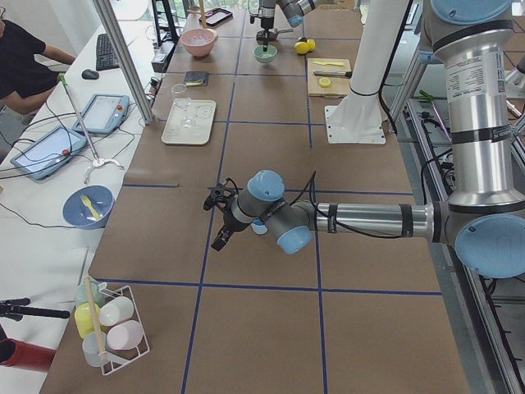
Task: Pour ice into bowl
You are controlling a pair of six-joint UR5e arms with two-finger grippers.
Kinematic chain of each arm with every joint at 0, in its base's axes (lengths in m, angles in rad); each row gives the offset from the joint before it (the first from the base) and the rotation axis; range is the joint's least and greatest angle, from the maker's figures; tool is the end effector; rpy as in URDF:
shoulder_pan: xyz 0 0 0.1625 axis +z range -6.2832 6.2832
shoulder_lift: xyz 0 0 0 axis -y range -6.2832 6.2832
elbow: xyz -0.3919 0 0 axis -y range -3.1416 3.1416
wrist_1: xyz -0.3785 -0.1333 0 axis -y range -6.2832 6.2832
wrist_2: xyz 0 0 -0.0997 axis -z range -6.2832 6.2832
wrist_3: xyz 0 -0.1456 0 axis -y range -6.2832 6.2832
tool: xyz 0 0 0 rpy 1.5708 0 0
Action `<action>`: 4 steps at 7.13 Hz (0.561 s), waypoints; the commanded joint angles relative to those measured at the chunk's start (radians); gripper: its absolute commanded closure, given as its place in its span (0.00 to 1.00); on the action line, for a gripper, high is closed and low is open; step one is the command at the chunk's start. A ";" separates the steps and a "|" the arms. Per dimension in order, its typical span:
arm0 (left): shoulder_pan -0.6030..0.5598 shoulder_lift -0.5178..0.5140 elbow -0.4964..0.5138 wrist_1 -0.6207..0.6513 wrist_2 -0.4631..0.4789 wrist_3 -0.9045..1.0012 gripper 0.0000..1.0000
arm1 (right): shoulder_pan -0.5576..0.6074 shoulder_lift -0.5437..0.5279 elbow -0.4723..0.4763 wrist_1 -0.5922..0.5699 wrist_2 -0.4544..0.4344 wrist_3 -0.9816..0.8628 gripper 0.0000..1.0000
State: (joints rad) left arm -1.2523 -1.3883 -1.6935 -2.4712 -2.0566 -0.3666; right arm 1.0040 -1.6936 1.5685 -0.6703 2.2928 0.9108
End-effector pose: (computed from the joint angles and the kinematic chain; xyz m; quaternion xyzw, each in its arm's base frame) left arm 0.0849 -0.4660 0.5821 0.2993 0.3399 0.0768 0.8883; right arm -0.2239 -0.4208 0.6069 0.0413 -0.4799 0.0167 0.8762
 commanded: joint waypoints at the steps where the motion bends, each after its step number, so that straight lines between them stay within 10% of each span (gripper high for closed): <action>1: 0.001 0.000 0.000 0.000 0.001 0.000 0.00 | -0.018 0.000 -0.001 0.000 -0.004 0.000 0.54; 3: -0.001 0.002 -0.003 0.000 0.001 0.000 0.00 | -0.024 -0.001 -0.001 -0.002 -0.003 -0.001 0.00; 4: -0.004 0.002 -0.003 0.000 0.001 0.002 0.00 | -0.018 -0.007 0.025 0.000 0.005 -0.004 0.00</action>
State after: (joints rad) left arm -1.2542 -1.3872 -1.6959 -2.4712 -2.0556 -0.3663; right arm 0.9833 -1.6961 1.5736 -0.6714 2.2913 0.9095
